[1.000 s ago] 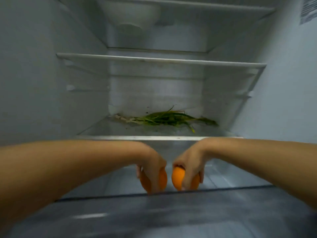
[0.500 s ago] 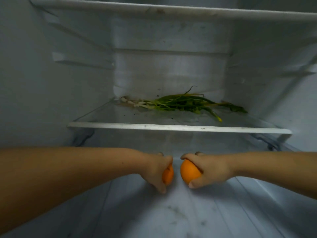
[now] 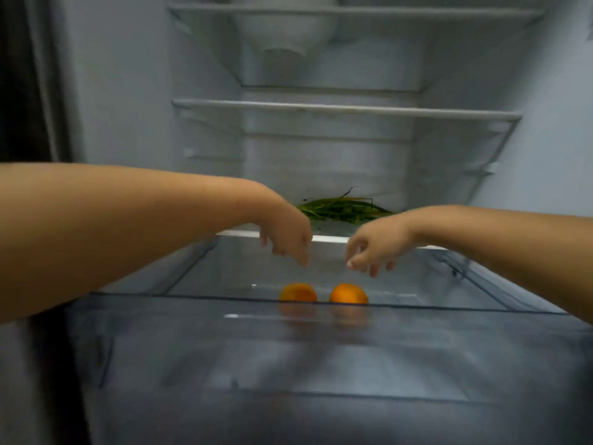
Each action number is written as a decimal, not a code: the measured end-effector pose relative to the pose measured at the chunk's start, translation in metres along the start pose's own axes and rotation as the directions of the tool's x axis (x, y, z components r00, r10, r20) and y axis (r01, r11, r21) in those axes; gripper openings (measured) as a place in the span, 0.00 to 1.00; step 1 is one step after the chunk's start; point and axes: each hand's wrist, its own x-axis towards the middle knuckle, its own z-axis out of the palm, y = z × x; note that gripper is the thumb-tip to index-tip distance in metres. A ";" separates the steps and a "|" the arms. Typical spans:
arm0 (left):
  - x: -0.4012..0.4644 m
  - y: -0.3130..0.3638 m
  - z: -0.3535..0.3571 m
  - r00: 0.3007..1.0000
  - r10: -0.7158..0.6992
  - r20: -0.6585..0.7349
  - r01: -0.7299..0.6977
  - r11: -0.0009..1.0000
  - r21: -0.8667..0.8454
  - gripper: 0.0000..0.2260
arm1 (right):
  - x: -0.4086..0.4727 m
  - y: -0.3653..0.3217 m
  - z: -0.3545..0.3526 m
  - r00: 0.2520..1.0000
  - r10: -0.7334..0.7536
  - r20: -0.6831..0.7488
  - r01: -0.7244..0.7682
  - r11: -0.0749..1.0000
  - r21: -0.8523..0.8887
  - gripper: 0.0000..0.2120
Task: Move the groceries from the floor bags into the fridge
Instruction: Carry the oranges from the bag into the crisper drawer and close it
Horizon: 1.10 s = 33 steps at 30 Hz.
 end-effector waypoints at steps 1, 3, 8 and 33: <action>-0.017 0.002 -0.001 0.997 -0.019 -0.076 0.018 1.000 -0.009 0.16 | -0.014 -0.008 -0.001 0.996 -0.044 -0.075 0.044 0.999 0.001 0.16; -0.054 0.007 0.003 0.970 -0.077 -0.230 0.073 0.997 -0.023 0.14 | -0.044 -0.023 0.000 0.973 -0.120 -0.195 0.118 0.993 -0.023 0.12; -0.162 0.030 0.033 0.796 -0.262 -0.546 0.243 0.964 -0.108 0.10 | -0.124 -0.066 0.021 0.844 -0.312 -0.436 0.233 0.946 -0.225 0.11; -0.790 0.106 0.507 0.359 -0.920 0.159 0.747 0.181 -0.639 0.11 | -0.396 -0.583 0.467 0.350 -0.937 0.015 0.886 0.325 -0.330 0.17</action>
